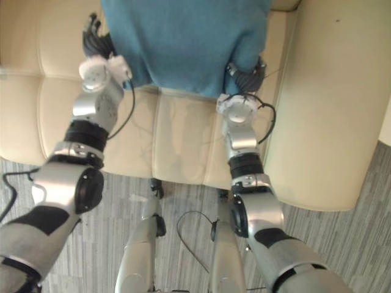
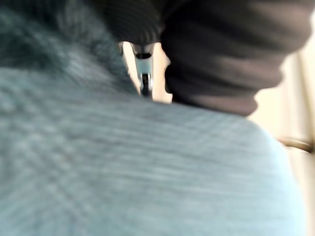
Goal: Pick up cushions and gather them together orderly.
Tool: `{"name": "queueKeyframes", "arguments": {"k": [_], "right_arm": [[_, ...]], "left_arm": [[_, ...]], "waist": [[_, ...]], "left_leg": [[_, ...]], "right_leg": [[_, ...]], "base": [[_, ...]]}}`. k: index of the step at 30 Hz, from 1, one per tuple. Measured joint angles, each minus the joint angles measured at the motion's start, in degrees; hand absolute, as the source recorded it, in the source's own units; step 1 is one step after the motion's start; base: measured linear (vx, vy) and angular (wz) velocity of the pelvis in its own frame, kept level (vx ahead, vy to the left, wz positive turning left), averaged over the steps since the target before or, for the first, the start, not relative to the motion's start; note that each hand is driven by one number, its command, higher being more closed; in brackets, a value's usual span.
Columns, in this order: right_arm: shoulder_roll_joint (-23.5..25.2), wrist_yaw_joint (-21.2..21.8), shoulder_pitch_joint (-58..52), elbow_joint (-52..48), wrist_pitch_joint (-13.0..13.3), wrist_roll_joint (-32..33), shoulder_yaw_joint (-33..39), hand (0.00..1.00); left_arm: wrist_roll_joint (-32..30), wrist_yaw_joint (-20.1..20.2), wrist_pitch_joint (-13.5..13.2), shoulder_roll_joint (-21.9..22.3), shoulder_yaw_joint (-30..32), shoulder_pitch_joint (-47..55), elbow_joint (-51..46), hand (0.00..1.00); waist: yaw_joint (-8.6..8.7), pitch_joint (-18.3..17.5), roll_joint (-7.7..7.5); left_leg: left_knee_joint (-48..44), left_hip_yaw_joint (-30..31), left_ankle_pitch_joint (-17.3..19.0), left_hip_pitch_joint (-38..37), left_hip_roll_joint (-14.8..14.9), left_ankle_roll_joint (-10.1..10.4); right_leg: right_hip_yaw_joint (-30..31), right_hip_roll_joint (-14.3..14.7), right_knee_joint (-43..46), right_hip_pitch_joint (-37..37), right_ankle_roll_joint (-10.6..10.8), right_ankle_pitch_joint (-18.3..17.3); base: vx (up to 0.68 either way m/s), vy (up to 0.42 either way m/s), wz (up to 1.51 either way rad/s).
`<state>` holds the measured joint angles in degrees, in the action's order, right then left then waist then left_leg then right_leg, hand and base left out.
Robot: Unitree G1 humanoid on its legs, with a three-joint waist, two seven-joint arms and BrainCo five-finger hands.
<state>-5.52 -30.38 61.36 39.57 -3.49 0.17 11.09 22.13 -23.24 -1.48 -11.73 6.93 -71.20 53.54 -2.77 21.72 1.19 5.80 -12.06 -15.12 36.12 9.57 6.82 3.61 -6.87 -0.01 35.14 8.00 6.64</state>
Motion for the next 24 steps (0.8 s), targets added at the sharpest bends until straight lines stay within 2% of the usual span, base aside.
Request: {"name": "queueKeyframes", "arguments": {"k": [5, 9, 14, 18, 21, 24], "right_arm": [[0.72, 0.66, -0.85, 0.17, 0.70, 2.35, 2.16, 0.00], [0.32, 2.36, -4.23, -0.64, 2.53, 3.30, 2.27, 0.00], [-1.60, 5.20, -9.85, -6.61, 3.25, 6.32, 2.25, 0.00], [-7.40, 7.31, -14.30, -13.95, 4.24, 8.92, 3.07, 0.00], [-11.68, 7.79, -17.26, -16.75, 5.18, 8.87, 7.19, 0.00], [-14.43, 7.92, -21.40, -19.02, 5.30, 8.94, 10.71, 0.00]], "left_arm": [[1.19, 0.05, -0.55, 3.95, 3.24, 7.30, -0.05, 0.00], [0.83, 1.19, -0.60, 3.77, 3.22, 10.45, -1.28, 0.00], [0.50, 2.39, -0.51, 0.34, 3.23, 13.73, -4.41, 0.00], [0.60, 3.73, -0.83, -7.02, 3.77, 14.88, -8.97, 0.00], [0.85, 4.77, -1.70, -10.51, 5.71, 17.15, -11.40, 0.00], [2.75, 5.19, -2.22, -11.92, 6.21, 20.30, -14.04, 0.00]], "waist": [[0.29, 1.42, -0.03], [0.32, 1.45, -0.09], [-0.30, 1.55, -0.27], [-0.41, 1.58, -0.33], [-0.38, 1.58, -0.36], [-0.48, 1.55, -0.42]], "left_leg": [[-0.01, 1.25, -0.02, -0.18, 0.02, 0.03], [-0.01, 2.00, -0.13, -0.37, 0.02, 0.20], [0.00, 2.15, -0.17, -1.60, -0.15, 0.17], [0.00, 1.99, -0.29, -3.09, -0.16, 0.05], [0.00, 1.95, -0.28, -4.81, -0.12, 0.05], [0.01, 2.20, -0.25, -6.27, -0.10, 0.05]], "right_leg": [[-0.87, -0.03, 3.02, 0.26, -0.02, -1.80], [-1.79, -0.02, 6.63, 1.01, -0.25, -3.91], [-1.91, -0.06, 9.75, 1.14, -0.29, -5.54], [-1.90, -0.09, 11.81, 0.85, -0.29, -6.03], [-1.98, -0.02, 11.86, -0.86, -0.25, -6.09], [-2.22, 0.00, 11.79, -2.60, -0.34, -6.48]], "base": [[-0.01, 0.019, 0.11], [-0.01, 0.021, 0.16], [0.00, 0.004, 0.03], [0.00, -0.003, -0.01], [0.00, -0.005, -0.01], [0.00, -0.028, 0.05]]}}
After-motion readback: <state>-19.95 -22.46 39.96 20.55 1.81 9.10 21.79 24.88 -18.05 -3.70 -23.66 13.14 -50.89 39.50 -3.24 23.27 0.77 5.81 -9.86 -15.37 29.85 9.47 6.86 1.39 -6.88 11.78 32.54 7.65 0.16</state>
